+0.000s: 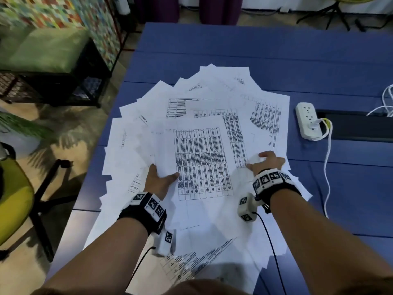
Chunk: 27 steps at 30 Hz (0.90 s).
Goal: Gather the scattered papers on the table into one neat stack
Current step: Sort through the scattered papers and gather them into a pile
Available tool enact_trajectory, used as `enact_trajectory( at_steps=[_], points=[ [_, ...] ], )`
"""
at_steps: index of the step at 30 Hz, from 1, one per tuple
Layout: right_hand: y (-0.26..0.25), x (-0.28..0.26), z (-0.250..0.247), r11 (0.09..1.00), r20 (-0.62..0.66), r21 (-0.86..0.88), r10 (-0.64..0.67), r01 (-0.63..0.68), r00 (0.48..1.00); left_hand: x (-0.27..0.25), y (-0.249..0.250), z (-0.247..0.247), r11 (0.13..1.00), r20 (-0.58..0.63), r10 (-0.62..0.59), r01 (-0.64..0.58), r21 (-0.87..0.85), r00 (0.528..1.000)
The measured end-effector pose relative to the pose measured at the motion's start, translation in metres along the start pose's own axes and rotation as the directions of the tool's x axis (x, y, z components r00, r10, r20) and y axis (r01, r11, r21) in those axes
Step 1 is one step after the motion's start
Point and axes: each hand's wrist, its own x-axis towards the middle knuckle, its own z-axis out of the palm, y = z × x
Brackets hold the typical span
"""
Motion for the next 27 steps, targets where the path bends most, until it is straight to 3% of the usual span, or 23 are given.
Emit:
enact_trajectory(
  at_steps=[2, 5, 11, 14, 18, 20, 23, 27],
  points=[
    [0.008, 0.0, -0.005, 0.994, -0.019, 0.108, 0.031, -0.028, 0.999, -0.002, -0.001, 0.003, 1.0, 0.006, 0.008, -0.008, -0.025, 1.0],
    [0.019, -0.003, -0.017, 0.985, 0.07, 0.171, -0.037, 0.024, 0.997, -0.005, 0.003, 0.006, 0.999, 0.028, 0.033, -0.032, -0.023, 0.999],
    [0.036, -0.021, -0.041, 0.99, 0.193, 0.005, -0.138, 0.139, 0.971, -0.002, -0.003, -0.001, 0.995, 0.027, 0.014, -0.011, -0.1, 1.0],
    [0.041, -0.041, -0.032, 0.96, 0.336, -0.113, -0.205, 0.255, 0.919, -0.008, -0.004, 0.006, 0.987, 0.114, -0.015, 0.033, -0.156, 0.993],
    [0.042, -0.066, -0.011, 0.867, 0.479, -0.246, -0.279, 0.433, 0.832, -0.017, -0.002, 0.017, 0.997, 0.151, 0.042, -0.032, -0.068, 0.988],
    [0.045, -0.065, -0.009, 0.9, 0.411, -0.164, -0.311, 0.405, 0.857, -0.019, 0.002, 0.015, 0.997, 0.132, 0.049, -0.04, -0.068, 0.99],
    [0.045, -0.059, -0.019, 0.949, 0.2, 0.139, -0.307, 0.283, 0.931, -0.018, 0.009, 0.003, 0.995, 0.173, 0.03, -0.013, -0.097, 0.984],
    [0.028, -0.056, -0.035, 0.938, 0.255, 0.306, -0.243, 0.161, 0.936, -0.018, 0.02, -0.008, 0.99, 0.264, 0.061, -0.025, -0.137, 0.963]
  ],
)
